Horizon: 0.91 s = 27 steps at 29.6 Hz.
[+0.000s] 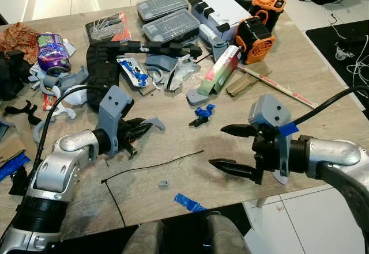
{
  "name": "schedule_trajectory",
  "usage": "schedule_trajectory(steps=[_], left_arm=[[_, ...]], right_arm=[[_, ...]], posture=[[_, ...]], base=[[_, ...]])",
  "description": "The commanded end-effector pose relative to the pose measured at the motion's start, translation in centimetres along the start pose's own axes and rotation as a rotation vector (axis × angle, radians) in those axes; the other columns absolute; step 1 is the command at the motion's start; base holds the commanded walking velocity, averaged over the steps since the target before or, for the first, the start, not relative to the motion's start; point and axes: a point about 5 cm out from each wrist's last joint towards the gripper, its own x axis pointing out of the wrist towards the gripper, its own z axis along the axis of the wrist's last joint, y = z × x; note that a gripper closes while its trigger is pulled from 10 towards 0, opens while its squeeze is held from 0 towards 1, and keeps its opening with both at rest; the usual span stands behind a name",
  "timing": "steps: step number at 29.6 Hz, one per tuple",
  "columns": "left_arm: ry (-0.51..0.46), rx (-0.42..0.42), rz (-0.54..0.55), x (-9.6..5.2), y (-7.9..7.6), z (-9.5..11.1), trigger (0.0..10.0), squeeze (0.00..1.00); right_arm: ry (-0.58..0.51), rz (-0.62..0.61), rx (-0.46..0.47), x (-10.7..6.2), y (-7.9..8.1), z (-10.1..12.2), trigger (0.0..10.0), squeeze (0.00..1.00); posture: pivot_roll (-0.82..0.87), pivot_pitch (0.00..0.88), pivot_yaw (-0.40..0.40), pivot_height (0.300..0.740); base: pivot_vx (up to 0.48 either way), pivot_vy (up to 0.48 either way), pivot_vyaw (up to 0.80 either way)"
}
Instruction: Picking trash to rubbish bin
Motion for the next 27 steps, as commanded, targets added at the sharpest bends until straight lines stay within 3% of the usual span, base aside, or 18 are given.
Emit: schedule_trajectory(steps=[1, 9, 10, 11, 12, 16, 19, 22, 23, 27], left_arm=[[-0.023, -0.036, 0.001, 0.0, 0.1, 0.0, 0.0, 0.00], [-0.210, -0.111, -0.071, 0.0, -0.3, 2.2, 0.0, 0.00], [-0.226, -0.114, -0.075, 0.1, -0.2, 2.4, 0.4, 0.00], [-0.242, -0.115, -0.075, 0.1, -0.1, 2.6, 7.3, 0.00], [-0.258, -0.113, -0.074, 0.1, 0.2, 2.8, 10.0, 0.00], [-0.298, -0.101, -0.042, -0.4, 0.8, 3.3, 10.0, 0.00], [-0.334, -0.085, 0.041, -0.8, 2.1, 3.6, 10.0, 0.00], [-0.389, -0.110, 0.170, -1.1, 3.3, 3.4, 10.0, 0.00], [-0.405, -0.131, 0.251, -1.4, 3.6, 2.7, 10.0, 0.00], [-0.409, -0.147, 0.327, -1.6, 3.9, 1.9, 10.0, 0.00]], right_arm=[[-0.020, 0.013, -0.015, 0.0, 0.0, 0.4, 10.0, 0.00], [-0.066, 0.014, -0.045, 0.8, -1.0, 1.1, 10.0, 0.00], [-0.068, 0.012, -0.047, 1.0, -1.4, 1.1, 10.0, 0.00], [-0.070, 0.011, -0.050, 1.1, -1.6, 1.2, 10.0, 0.00], [-0.075, 0.011, -0.052, 1.3, -1.9, 1.2, 10.0, 0.00], [-0.106, 0.012, -0.052, 1.6, -2.4, 1.4, 10.0, 0.00], [-0.144, -0.021, -0.052, 2.7, -3.2, 1.2, 10.0, 0.00], [-0.210, -0.080, -0.002, 4.8, -3.7, 0.3, 10.0, 0.00], [-0.240, -0.124, 0.060, 5.7, -3.5, -0.4, 10.0, 0.00], [-0.274, -0.160, 0.089, 6.4, -3.5, -0.9, 10.0, 0.00]], posture=[[-0.10, 0.183, 0.051, 0.740], [-0.08, 0.114, 0.034, 0.740], [-0.08, 0.100, 0.030, 0.740], [-0.08, 0.093, 0.028, 0.740], [-0.07, 0.067, 0.020, 0.740], [-0.06, 0.038, 0.013, 0.740], [-0.04, 0.000, -0.001, 0.740], [0.00, 0.000, -0.017, 0.740], [0.01, 0.000, -0.022, 0.740], [0.02, 0.000, -0.020, 0.740]], base=[[0.000, 0.000, 0.00], [0.000, 0.000, 0.00], [0.000, 0.000, 0.00], [0.000, 0.000, 0.00], [0.000, 0.000, 0.00], [0.000, 0.000, 0.00], [0.000, 0.000, 0.00], [0.000, 0.000, 0.00], [0.000, 0.000, 0.00], [0.000, 0.000, 0.00]])
